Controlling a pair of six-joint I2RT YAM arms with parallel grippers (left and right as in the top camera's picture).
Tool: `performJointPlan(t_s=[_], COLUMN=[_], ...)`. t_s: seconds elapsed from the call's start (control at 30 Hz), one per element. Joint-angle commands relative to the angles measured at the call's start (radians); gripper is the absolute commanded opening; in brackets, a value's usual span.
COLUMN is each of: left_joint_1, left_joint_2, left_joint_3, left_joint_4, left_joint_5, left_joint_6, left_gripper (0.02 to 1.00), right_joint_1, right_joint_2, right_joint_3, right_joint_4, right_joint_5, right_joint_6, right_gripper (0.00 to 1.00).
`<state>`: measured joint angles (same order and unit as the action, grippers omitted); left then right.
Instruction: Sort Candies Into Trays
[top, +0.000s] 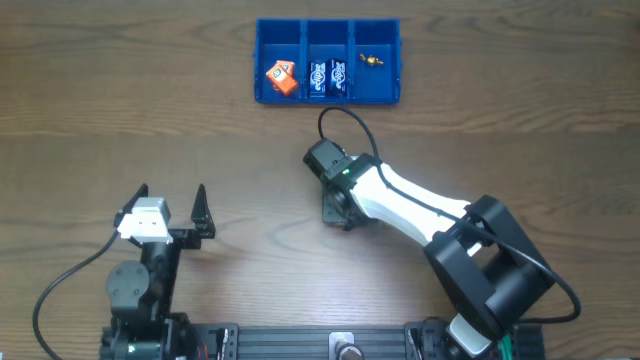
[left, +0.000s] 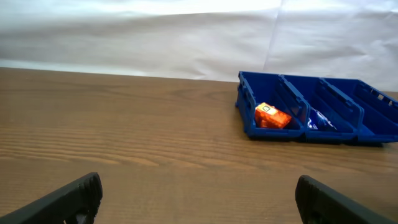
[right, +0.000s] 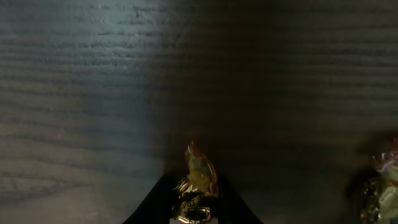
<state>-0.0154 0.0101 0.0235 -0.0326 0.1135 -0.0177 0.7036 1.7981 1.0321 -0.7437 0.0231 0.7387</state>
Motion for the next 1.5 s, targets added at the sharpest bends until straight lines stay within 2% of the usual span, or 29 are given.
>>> performJointPlan(t_s=[0.03,0.1,0.17,0.37,0.5,0.63,0.87,0.93,1.1,1.17,1.33,1.43,1.5], left_joint_1=[0.004,0.004,0.004,0.004,0.004,0.004,0.004,0.004,0.004,0.004,0.004,0.004,0.004], left_joint_2=[-0.005,-0.005,-0.005,-0.005,-0.005,-0.005,-0.005,-0.005,-0.005,-0.005,-0.005,-0.005,-0.005], left_joint_3=[-0.019,-0.019,-0.019,-0.019,-0.019,-0.019,-0.019,-0.019,-0.019,-0.019,-0.019,-0.019,-0.019], left_joint_4=[-0.034,-0.034,-0.034,-0.034,-0.034,-0.034,-0.034,-0.034,-0.034,-0.034,-0.034,-0.034,-0.034], left_joint_5=[0.014,0.014,0.014,0.014,0.014,0.014,0.014,0.014,0.014,0.014,0.014,0.014,0.014], left_joint_6=[0.015,0.015,0.015,0.015,0.015,0.015,0.015,0.015,0.015,0.015,0.015,0.015,0.015], left_gripper=[0.998,0.998,0.998,0.998,0.998,0.998,0.998,0.998,0.996,0.998,0.998,0.998,0.998], right_joint_1=[-0.014,-0.044,-0.102,-0.275,-0.333,-0.365,-0.379,-0.379,-0.381,-0.392,-0.387,-0.36,-0.342], right_joint_2=[-0.059,-0.066,-0.043,0.179,0.328,0.436,0.471,0.471,0.453,0.426,0.252,0.074,-0.05], right_joint_3=[0.183,0.367,0.538,1.024,1.155,1.16,1.16,1.16,1.16,1.159,0.982,0.732,0.536], right_joint_4=[-0.164,-0.296,-0.363,-0.409,-0.365,-0.322,-0.295,-0.28,-0.249,-0.256,-0.264,-0.251,-0.237], right_joint_5=[0.112,0.188,0.215,0.217,0.219,0.219,0.219,0.211,0.208,0.201,0.201,0.196,0.187], right_joint_6=[-0.013,-0.065,-0.138,-0.301,-0.349,-0.351,-0.351,-0.351,-0.351,-0.352,-0.371,-0.365,-0.323], right_gripper=[0.141,0.143,0.143,0.148,0.154,0.18,0.202,0.251,0.533,0.573,0.573,0.581,0.592])
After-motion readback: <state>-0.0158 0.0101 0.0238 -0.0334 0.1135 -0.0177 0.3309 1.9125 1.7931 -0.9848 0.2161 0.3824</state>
